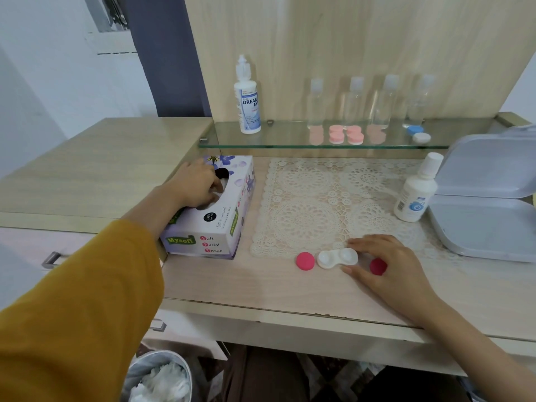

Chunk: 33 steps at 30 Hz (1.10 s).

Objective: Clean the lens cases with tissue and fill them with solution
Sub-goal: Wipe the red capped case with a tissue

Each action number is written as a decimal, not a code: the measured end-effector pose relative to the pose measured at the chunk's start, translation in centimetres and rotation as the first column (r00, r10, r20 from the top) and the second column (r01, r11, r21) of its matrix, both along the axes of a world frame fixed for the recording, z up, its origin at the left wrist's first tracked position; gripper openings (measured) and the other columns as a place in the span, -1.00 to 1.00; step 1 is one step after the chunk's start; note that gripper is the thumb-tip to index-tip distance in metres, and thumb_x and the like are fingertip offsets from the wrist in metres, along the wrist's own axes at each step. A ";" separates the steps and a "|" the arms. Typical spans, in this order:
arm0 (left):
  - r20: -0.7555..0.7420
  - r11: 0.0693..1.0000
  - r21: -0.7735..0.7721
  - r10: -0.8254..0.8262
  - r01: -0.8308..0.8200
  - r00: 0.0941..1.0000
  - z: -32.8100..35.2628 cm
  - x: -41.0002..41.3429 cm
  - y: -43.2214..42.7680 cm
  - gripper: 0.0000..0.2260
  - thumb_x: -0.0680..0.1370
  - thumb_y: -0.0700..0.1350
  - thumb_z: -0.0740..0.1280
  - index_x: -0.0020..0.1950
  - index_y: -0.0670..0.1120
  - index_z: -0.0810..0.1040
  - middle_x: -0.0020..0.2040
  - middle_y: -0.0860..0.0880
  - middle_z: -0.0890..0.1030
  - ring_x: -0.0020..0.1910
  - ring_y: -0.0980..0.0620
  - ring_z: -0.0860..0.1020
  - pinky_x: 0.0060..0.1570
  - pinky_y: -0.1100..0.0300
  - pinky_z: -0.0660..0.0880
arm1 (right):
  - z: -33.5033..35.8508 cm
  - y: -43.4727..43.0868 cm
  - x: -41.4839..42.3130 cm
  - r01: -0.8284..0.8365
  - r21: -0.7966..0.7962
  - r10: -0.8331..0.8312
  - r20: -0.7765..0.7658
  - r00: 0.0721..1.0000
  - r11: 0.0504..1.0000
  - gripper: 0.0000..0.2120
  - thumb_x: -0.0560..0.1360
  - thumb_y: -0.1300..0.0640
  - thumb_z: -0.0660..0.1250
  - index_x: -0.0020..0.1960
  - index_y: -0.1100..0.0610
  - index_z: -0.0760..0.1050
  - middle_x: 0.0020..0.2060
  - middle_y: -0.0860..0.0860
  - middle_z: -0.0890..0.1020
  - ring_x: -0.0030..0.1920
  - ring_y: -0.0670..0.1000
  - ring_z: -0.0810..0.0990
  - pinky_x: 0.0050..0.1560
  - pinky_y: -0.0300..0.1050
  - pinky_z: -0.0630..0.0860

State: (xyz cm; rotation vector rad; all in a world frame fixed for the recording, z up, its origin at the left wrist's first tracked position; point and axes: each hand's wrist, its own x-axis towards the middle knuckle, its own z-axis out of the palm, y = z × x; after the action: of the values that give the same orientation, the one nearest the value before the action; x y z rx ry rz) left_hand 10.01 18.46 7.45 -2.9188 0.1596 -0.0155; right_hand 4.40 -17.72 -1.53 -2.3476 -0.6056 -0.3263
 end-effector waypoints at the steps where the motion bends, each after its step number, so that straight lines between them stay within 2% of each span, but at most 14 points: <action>1: -0.001 1.000 0.002 0.010 -0.010 1.000 0.0 0.0 -0.1 -0.82 0.50 -0.09 0.27 0.05 -0.01 0.61 0.03 -0.08 0.51 0.11 -0.08 0.37 0.06 0.06 0.34 | 0.0 0.0 0.1 -0.001 -0.001 0.001 0.005 1.000 1.000 -0.68 0.29 0.07 0.54 0.02 0.06 0.63 -0.02 -0.21 0.60 0.09 -0.06 0.49 0.04 -0.19 0.33; 6: 0.039 0.994 -0.111 0.019 -0.015 0.999 0.4 0.0 -0.1 -0.87 0.46 -0.17 0.32 -0.08 -0.07 0.66 -0.06 -0.07 0.59 -0.02 -0.06 0.45 -0.07 0.10 0.40 | 0.0 0.0 0.1 -0.005 -0.001 0.005 0.019 1.000 1.000 -0.68 0.30 -0.03 0.49 0.01 0.05 0.63 -0.03 -0.24 0.58 0.07 -0.08 0.48 0.02 -0.19 0.33; 10: 0.090 0.970 -0.244 0.041 -0.018 0.995 1.2 -0.2 -0.1 -0.86 0.47 -0.20 0.36 -0.02 -0.12 0.67 -0.03 -0.09 0.65 -0.04 -0.07 0.51 -0.14 0.20 0.33 | 0.1 0.0 0.0 -0.008 -0.002 0.008 0.014 1.000 1.000 -0.70 0.28 0.08 0.54 0.00 0.05 0.63 -0.04 -0.23 0.58 0.06 -0.06 0.48 0.01 -0.20 0.33; 14: 0.189 0.930 -0.367 0.061 0.013 0.980 2.5 -0.7 -0.5 -0.84 0.50 -0.24 0.31 0.04 -0.19 0.61 -0.02 -0.16 0.62 -0.04 -0.17 0.52 -0.12 0.14 0.37 | 0.0 0.0 0.0 -0.009 -0.002 0.009 0.020 1.000 1.000 -0.70 0.28 0.09 0.55 -0.01 0.06 0.63 -0.04 -0.22 0.59 0.06 -0.05 0.49 0.03 -0.18 0.33; 18: 0.118 0.873 -0.488 0.083 -0.015 0.990 3.0 -1.3 -0.8 -0.89 0.49 -0.23 0.34 0.00 -0.17 0.51 -0.02 -0.10 0.54 -0.09 -0.02 0.48 -0.10 0.18 0.36 | 0.0 0.0 0.1 -0.008 -0.001 0.009 0.031 0.999 1.000 -0.70 0.29 0.02 0.53 0.00 0.07 0.63 -0.05 -0.22 0.59 0.06 -0.05 0.49 0.02 -0.19 0.33; 20: 0.092 0.838 -0.544 0.108 -0.041 0.990 3.1 -1.5 -1.0 -0.79 0.43 -0.21 0.43 0.00 -0.08 0.48 -0.04 -0.07 0.50 -0.12 0.02 0.46 -0.15 0.23 0.35 | 0.0 0.0 0.0 -0.012 0.002 0.012 0.028 1.000 1.000 -0.69 0.29 -0.02 0.50 0.00 0.06 0.63 -0.05 -0.22 0.58 0.06 -0.06 0.49 0.02 -0.19 0.33; 22: 0.084 0.796 -0.602 0.135 -0.058 0.987 3.4 -1.7 -1.1 -0.61 0.35 -0.20 0.50 0.11 -0.06 0.47 -0.08 -0.04 0.47 -0.15 0.04 0.44 -0.19 0.26 0.35 | 0.1 0.1 0.0 -0.011 0.005 0.011 0.025 1.000 1.000 -0.67 0.29 -0.07 0.46 -0.01 0.05 0.63 -0.05 -0.23 0.58 0.05 -0.09 0.48 0.01 -0.22 0.32; 24: 0.094 0.770 -0.635 0.166 -0.069 0.982 3.9 -1.9 -1.1 -0.45 0.30 -0.20 0.54 0.24 -0.06 0.44 -0.13 0.00 0.44 -0.16 0.05 0.42 -0.17 0.27 0.34 | 0.1 0.0 0.0 -0.006 0.006 0.006 0.010 1.000 1.000 -0.69 0.30 -0.01 0.52 0.00 0.05 0.63 -0.05 -0.23 0.58 0.07 -0.09 0.47 0.01 -0.24 0.31; 26: 0.101 0.746 -0.662 0.194 -0.080 0.976 4.3 -1.8 -1.0 -0.41 0.28 -0.22 0.55 0.27 -0.09 0.45 -0.15 0.02 0.44 -0.18 0.06 0.41 -0.24 0.34 0.32 | 0.0 0.0 0.0 0.000 0.001 0.000 0.007 1.000 1.000 -0.70 0.29 0.06 0.53 0.01 0.05 0.63 -0.04 -0.22 0.58 0.08 -0.09 0.47 0.01 -0.23 0.31; 30: 0.131 0.807 -0.575 0.258 -0.139 0.957 5.4 -2.1 -1.2 -0.74 0.33 -0.19 0.52 -0.04 -0.20 0.59 -0.14 -0.06 0.48 -0.21 0.04 0.41 -0.37 0.36 0.26 | -0.1 0.0 0.1 0.001 -0.002 -0.001 0.007 1.000 1.000 -0.70 0.29 0.06 0.53 0.01 0.06 0.63 -0.02 -0.17 0.62 0.08 -0.10 0.46 0.01 -0.24 0.30; 33: 0.144 0.757 -0.650 0.217 -0.073 0.966 6.3 -2.4 -1.6 -0.91 0.40 -0.26 0.42 -0.12 -0.24 0.59 -0.13 -0.10 0.56 -0.18 0.00 0.46 -0.29 0.32 0.34 | 0.0 0.0 0.1 0.001 -0.002 -0.001 0.001 1.000 1.000 -0.69 0.29 0.05 0.52 0.01 0.06 0.63 -0.01 -0.15 0.63 0.08 -0.11 0.46 0.00 -0.26 0.30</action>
State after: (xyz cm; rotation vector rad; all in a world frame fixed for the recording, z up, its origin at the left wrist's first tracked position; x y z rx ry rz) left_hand 7.58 16.82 13.78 -3.5751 -0.1484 -0.4431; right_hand 4.50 -17.71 -1.57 -2.3494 -0.6061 -0.3277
